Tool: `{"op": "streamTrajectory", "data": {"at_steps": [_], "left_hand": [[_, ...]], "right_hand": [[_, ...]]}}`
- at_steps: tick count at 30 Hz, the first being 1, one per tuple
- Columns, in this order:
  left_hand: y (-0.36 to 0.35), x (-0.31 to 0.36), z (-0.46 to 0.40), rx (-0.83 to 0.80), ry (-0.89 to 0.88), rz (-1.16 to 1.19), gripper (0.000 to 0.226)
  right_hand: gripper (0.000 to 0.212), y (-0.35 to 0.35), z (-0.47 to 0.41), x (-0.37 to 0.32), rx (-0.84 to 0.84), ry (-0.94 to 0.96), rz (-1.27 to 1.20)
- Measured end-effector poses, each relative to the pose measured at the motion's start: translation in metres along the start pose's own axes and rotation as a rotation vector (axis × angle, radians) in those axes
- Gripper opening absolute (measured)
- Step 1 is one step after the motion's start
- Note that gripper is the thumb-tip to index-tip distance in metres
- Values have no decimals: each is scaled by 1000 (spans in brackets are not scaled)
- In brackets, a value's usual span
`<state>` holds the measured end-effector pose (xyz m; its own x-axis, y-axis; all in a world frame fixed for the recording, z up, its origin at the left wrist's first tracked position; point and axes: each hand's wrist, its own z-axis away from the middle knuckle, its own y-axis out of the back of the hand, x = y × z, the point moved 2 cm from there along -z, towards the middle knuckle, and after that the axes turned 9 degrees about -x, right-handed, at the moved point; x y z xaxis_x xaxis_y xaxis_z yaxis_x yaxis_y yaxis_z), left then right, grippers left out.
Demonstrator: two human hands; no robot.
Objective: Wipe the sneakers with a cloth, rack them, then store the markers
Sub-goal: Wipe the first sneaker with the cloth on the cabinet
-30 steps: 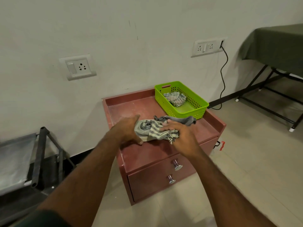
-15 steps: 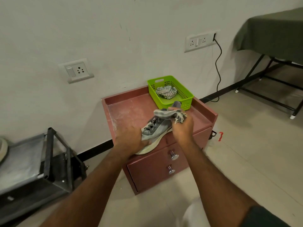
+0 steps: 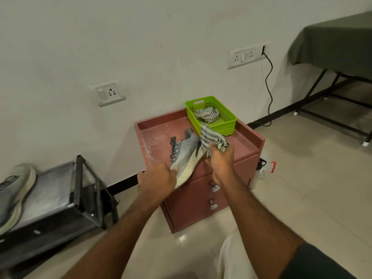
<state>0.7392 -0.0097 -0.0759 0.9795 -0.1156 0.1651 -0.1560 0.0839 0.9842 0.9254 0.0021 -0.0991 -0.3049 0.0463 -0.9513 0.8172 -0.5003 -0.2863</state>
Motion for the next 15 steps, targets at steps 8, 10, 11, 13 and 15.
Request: {"op": "streamTrajectory", "data": {"at_steps": [8, 10, 11, 13, 15], "left_hand": [[-13, -41, 2, 97, -294, 224, 81], [-21, -46, -1, -7, -381, 249, 96], [-26, -50, -5, -33, -392, 301, 97], [-28, -54, -10, -20, -387, 387, 97], [-28, -53, -8, 8, -390, 363, 93]], "right_hand": [[29, -35, 17, 10, -351, 194, 560], [27, -36, 16, 9, -340, 177, 583], [26, -36, 14, 7, -309, 178, 556], [32, -31, 9, 0, -189, 255, 553], [49, -29, 7, -5, -140, 406, 602]]}}
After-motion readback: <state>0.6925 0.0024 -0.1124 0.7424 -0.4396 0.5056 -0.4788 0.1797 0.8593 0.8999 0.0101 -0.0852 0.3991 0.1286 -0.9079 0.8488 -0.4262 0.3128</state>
